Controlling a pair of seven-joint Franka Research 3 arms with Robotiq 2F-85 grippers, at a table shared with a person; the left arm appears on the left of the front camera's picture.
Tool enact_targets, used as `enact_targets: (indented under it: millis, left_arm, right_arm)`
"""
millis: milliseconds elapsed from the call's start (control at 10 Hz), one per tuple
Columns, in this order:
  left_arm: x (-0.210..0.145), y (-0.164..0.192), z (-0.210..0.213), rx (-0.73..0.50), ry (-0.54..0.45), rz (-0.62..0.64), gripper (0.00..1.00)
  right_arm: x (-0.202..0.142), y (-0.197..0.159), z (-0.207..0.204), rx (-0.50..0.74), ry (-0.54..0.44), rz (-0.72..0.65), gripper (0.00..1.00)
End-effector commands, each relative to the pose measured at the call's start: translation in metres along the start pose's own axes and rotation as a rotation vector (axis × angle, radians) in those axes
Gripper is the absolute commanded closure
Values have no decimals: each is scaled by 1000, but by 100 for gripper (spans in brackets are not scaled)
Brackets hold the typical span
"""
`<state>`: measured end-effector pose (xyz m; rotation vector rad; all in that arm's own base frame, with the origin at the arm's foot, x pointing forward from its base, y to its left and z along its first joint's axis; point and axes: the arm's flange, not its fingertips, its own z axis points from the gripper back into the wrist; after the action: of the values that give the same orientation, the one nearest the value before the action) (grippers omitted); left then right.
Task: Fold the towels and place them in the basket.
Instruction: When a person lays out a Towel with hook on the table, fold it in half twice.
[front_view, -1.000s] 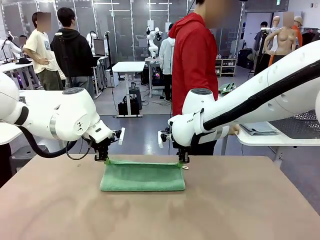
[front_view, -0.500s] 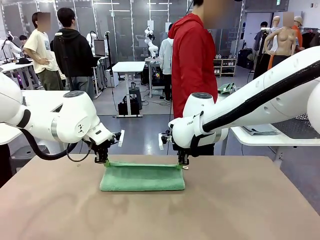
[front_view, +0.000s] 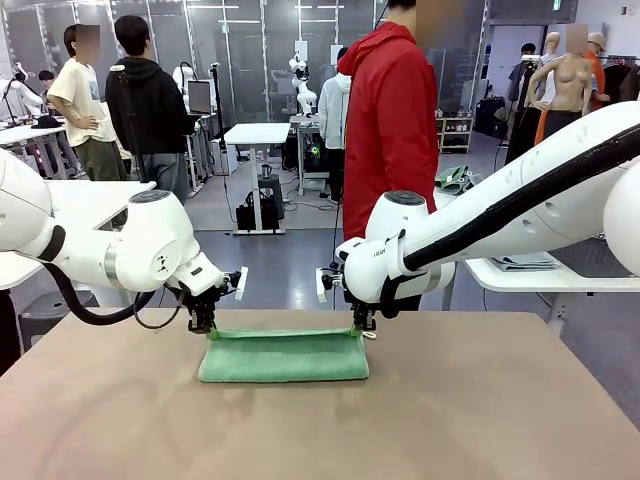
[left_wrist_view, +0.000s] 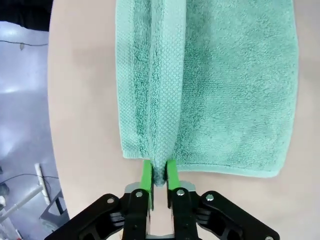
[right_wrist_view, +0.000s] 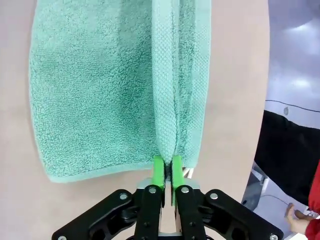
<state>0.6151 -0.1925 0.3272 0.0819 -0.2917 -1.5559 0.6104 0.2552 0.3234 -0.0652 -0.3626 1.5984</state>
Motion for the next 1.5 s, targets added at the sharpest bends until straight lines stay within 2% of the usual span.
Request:
enact_targets:
  millis: [0,100,200,300,400,500,600,700,800,900,1200,1400]
  left_arm:
    - [0,7,1,40,5,-41,63]
    - [-1,6,2,58,12,-48,69]
    - [-2,3,3,75,16,-47,44]
    - [-3,2,7,90,14,-50,50]
    - [-1,-2,18,78,-9,-49,24]
    - [4,-7,37,20,-50,-10,30]
    - [8,-13,65,-42,-66,52,5]
    - [11,-19,95,-87,-66,80,11]
    - [12,-26,120,-141,-65,116,0]
    - [10,-34,139,-169,-47,131,0]
    - [3,-47,163,-175,-55,115,0]
    - [-10,-51,169,-170,-158,100,0]
  right_arm:
    - [-4,0,1,-42,-24,41,75]
    - [-4,0,2,-53,-29,48,55]
    - [-4,2,3,-65,-33,58,71]
    - [-3,2,4,-66,-32,50,35]
    - [0,4,8,-52,-35,32,51]
    - [6,8,22,-32,-51,-1,15]
    - [14,13,44,5,-61,-55,32]
    - [23,19,69,34,-54,-91,0]
    - [30,26,92,45,-33,-104,12]
    - [38,34,114,52,2,-126,0]
    - [46,52,154,65,37,-204,0]
    - [44,67,170,100,82,-309,0]
